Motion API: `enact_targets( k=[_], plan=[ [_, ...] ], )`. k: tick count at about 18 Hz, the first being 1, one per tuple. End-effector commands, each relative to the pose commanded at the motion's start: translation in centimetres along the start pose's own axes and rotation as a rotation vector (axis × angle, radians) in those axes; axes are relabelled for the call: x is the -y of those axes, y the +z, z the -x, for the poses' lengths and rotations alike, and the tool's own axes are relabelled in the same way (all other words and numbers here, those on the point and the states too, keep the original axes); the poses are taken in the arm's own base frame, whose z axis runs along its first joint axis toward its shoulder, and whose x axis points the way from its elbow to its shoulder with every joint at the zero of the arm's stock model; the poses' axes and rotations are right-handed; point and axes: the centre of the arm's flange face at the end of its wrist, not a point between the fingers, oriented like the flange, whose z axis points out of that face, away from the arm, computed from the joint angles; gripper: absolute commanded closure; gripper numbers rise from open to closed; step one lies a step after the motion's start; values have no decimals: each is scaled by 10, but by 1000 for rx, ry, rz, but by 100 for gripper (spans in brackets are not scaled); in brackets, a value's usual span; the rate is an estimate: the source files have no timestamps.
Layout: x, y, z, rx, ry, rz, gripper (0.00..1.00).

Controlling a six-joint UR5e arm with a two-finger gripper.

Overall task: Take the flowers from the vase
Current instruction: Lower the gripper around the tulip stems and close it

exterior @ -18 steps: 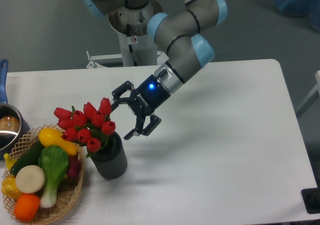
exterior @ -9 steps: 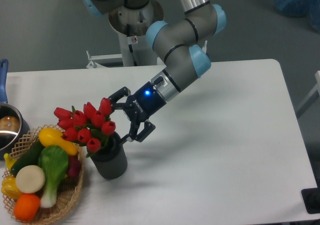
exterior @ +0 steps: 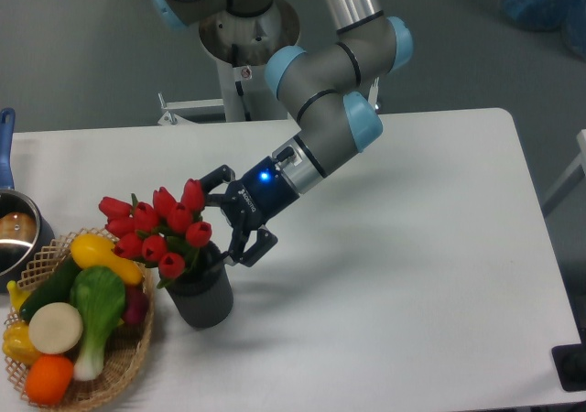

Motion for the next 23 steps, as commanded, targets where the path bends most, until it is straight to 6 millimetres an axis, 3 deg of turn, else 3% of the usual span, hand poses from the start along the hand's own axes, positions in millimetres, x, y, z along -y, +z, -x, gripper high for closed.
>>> enact_targets(
  k=[13,23],
  plan=[
    [-3,16,7,-26,4,-1,0],
    [2,17,8,-24,14,-66,0]
  ],
)
